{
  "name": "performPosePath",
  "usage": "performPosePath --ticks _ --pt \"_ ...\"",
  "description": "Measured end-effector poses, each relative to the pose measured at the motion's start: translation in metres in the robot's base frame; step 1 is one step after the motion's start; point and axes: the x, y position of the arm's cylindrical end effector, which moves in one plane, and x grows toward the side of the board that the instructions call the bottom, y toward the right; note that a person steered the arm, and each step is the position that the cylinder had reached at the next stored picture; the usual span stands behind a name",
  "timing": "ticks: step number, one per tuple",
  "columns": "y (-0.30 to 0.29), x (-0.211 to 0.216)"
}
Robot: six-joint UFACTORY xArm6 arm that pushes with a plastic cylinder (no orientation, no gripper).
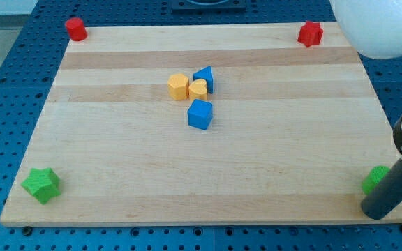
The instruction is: Slide the green circle horizontal to the blue triangle
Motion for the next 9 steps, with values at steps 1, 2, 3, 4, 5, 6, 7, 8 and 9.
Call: performPosePath --ticks 1,2,3,4,5,6,7,8,9 --pt "0.001 0.000" --pt "0.001 0.000" --pt "0.009 0.000" --pt "0.013 0.000" --pt "0.013 0.000" --pt "0.012 -0.004" --pt "0.012 -0.016" --pt "0.012 -0.018" --pt "0.011 -0.019"
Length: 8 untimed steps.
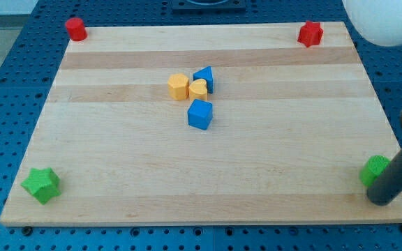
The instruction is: Slide the green circle horizontal to the blue triangle
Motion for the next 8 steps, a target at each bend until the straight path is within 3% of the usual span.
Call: performPosePath --ticks 3,8 --pt "-0.002 -0.029" --pt "0.023 -0.035"
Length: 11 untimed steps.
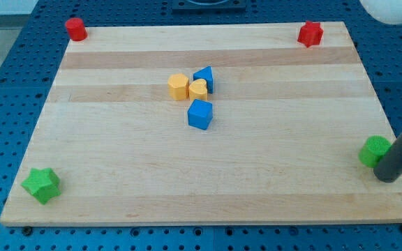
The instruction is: Slide the green circle horizontal to the blue triangle
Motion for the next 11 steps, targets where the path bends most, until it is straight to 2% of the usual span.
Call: performPosePath --ticks 2,7,11 --pt "-0.005 -0.009" --pt "-0.031 -0.081" --pt "-0.016 -0.102"
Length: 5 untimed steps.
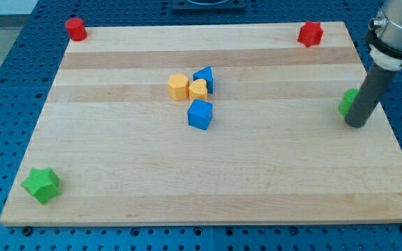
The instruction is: Slide the green circle horizontal to the blue triangle
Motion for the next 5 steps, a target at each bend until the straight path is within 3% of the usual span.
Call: performPosePath --ticks 5 --pt "0.035 -0.019"
